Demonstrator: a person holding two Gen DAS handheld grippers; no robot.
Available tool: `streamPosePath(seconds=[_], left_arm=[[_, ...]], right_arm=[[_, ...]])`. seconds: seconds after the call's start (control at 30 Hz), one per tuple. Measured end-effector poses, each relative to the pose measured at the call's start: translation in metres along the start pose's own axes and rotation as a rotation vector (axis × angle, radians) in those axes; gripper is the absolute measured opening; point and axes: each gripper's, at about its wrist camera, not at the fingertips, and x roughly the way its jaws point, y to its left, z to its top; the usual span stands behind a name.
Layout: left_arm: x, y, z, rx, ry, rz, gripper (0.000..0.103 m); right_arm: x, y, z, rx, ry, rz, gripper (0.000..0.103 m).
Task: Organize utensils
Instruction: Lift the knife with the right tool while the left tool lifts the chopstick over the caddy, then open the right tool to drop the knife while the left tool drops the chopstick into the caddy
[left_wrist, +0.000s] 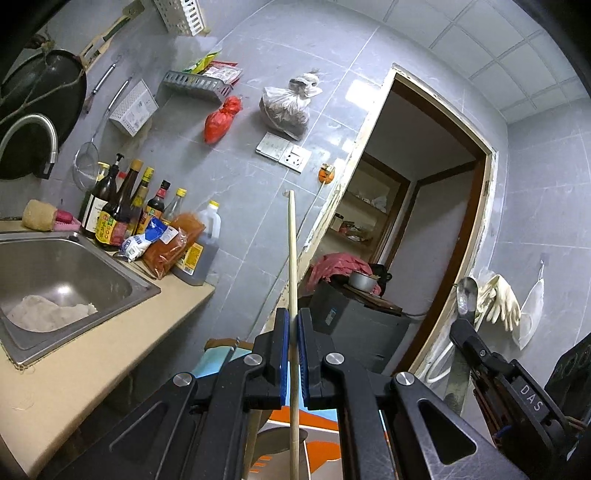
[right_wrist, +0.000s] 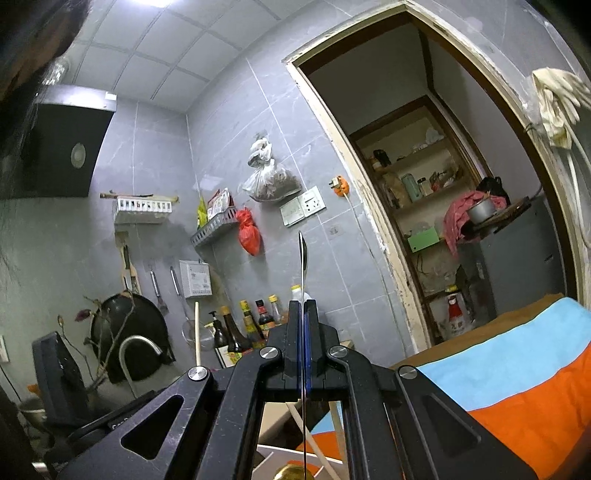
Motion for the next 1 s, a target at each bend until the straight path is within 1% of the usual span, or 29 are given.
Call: streamPosePath(seconds=[0.27,0.47,0.53,0.57,0.63,0.73,0.83,0.9,1.0], left_arm=[[-0.011,-0.011,-0.007,0.108,-0.059,0.017,0.005],[-0.017,-0.015,-0.01,0.147,-0.079,0.027,0.005],[-0.017,-0.014,-0.01,0.153,-0.076,0.03,0.011],[-0.015,-0.013,-0.01,0.15,-0.061,0.029,0.013],[-0.014,-0.011,-0.011,0.142,-0.045,0.031,0.013],[-0.016,-0.009,-0.01,0.136,-0.043,0.036,0.014],[-0.017,-0.01,-0.008,0.131,-0.029,0.025,0.024],[-0.017,-0.013,-0.004,0.131,-0.003,0.015,0.029],[-0.017,-0.015,0.0,0.124,0.017,0.014,0.031]], right_arm=[[-0.003,0.002,-0.004,-0.022,-0.001,-0.019,0.001],[-0.002,0.004,-0.004,-0.042,0.011,-0.017,0.002],[-0.001,0.004,-0.004,-0.046,0.02,-0.016,0.002],[-0.001,0.004,-0.004,-0.048,0.022,-0.016,0.002],[-0.001,0.003,-0.004,-0.052,0.031,-0.016,0.002],[-0.001,0.002,-0.004,-0.06,0.046,-0.02,0.002],[-0.001,0.001,-0.002,-0.065,0.065,-0.032,0.003],[-0.002,0.0,0.001,-0.067,0.078,-0.046,0.003],[-0.004,0.0,0.007,-0.064,0.096,-0.063,0.005]])
